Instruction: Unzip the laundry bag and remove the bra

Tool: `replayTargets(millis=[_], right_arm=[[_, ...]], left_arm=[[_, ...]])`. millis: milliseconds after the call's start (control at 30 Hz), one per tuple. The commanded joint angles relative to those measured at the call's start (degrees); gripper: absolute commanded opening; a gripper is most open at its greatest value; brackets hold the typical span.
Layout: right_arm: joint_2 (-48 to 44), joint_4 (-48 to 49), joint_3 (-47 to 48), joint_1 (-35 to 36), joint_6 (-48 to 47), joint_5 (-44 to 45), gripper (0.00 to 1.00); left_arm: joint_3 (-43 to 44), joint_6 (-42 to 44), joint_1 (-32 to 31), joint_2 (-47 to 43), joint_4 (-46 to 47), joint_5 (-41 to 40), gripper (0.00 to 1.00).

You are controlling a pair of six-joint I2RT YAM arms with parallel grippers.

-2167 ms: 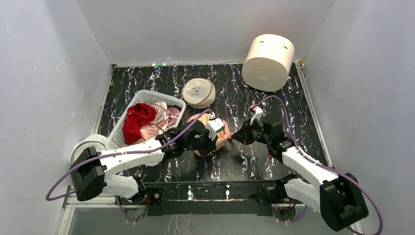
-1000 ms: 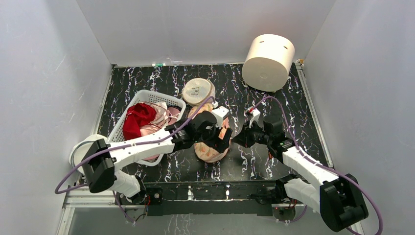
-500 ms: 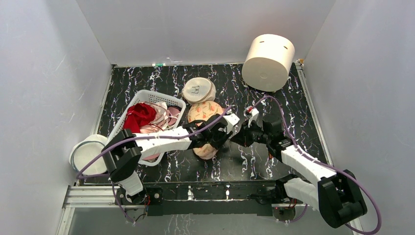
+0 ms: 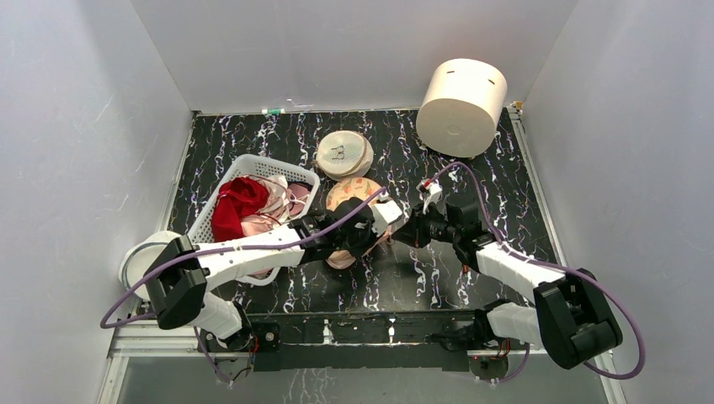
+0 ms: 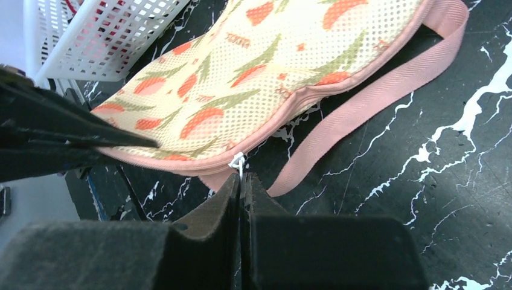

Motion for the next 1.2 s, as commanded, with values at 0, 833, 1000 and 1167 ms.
replayTargets(millis=[0,833,1000,1167], right_arm=[[2.2,5.4,2.2,-0.2,2.7,4.6,0.00],[6.5,12.0,2.4,-7.7,7.4,27.9,0.00],[4.9,10.9,3.4,-9.2,2.5,17.1,0.00],[4.4,12.2,2.0,-9.1,3.2,3.7,0.00]], left_arm=[[-1.2,1.8,0.0,-4.9,-0.5,4.2,0.00],[-4.4,2.5,-0.4,-14.3,1.2,-2.6,0.00],[-4.1,1.9,-0.4,-12.6,0.9,-8.2,0.14],[-5.1,1.4,-0.4,-11.6,2.6,-13.8,0.35]])
